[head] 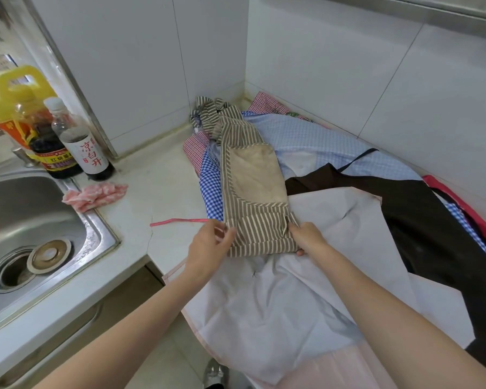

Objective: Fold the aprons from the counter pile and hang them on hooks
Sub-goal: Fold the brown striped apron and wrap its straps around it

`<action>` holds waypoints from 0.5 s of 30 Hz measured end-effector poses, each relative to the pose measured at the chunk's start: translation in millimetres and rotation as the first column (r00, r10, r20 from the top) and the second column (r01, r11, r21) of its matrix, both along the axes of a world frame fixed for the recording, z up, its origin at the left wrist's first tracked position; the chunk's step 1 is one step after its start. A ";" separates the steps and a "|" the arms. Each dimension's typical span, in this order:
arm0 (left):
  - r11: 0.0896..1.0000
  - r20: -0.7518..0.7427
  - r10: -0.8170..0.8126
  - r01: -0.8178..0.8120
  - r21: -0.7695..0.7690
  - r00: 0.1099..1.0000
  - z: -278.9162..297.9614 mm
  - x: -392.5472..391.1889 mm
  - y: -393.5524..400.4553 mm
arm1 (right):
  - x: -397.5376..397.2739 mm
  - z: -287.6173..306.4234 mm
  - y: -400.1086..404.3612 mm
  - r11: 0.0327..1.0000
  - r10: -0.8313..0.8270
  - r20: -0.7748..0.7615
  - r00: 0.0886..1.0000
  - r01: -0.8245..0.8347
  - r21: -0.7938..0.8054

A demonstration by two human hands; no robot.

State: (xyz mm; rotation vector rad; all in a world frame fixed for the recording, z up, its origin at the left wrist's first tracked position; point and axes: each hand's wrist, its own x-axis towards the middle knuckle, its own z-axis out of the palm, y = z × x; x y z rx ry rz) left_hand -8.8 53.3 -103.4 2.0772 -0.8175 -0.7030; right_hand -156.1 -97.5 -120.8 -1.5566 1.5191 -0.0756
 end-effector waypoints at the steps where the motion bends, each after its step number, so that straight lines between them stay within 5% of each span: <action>1: 0.999 0.006 -0.041 0.041 -0.009 0.999 0.3 -3.4 -2.2 | -0.4 -0.8 0.0 1.000 -0.015 0.022 1.000 0.015 0.006; 4: 0.995 0.094 -0.066 0.073 -0.067 0.993 -2.1 -8.4 -10.1 | -3.9 -1.7 -0.1 0.998 -0.070 0.089 0.994 0.069 0.012; 8: 0.990 0.011 0.023 -0.021 -0.141 1.000 -2.6 -0.9 -21.3 | -9.5 1.7 -1.0 0.996 -0.057 0.071 0.996 0.062 -0.071; 10: 0.986 0.282 -0.016 0.062 -0.154 0.959 -5.2 -0.6 -23.3 | -8.5 1.3 -4.4 0.993 0.000 -0.009 1.000 -0.001 -0.116; 11: 0.964 0.500 -0.079 0.194 -0.182 0.862 -7.5 -2.1 -23.5 | -7.1 1.4 -6.0 0.993 0.018 -0.047 0.999 -0.024 -0.116; 13: 0.839 0.814 -0.249 0.537 -0.088 0.524 -17.6 -6.7 -24.2 | -4.3 1.1 -9.3 0.996 0.029 -0.084 0.996 -0.036 -0.084; 15: 0.689 0.842 -0.492 0.690 0.222 0.220 -31.9 -10.7 -24.0 | -2.8 3.0 -8.5 0.998 0.017 -0.080 0.997 -0.022 -0.058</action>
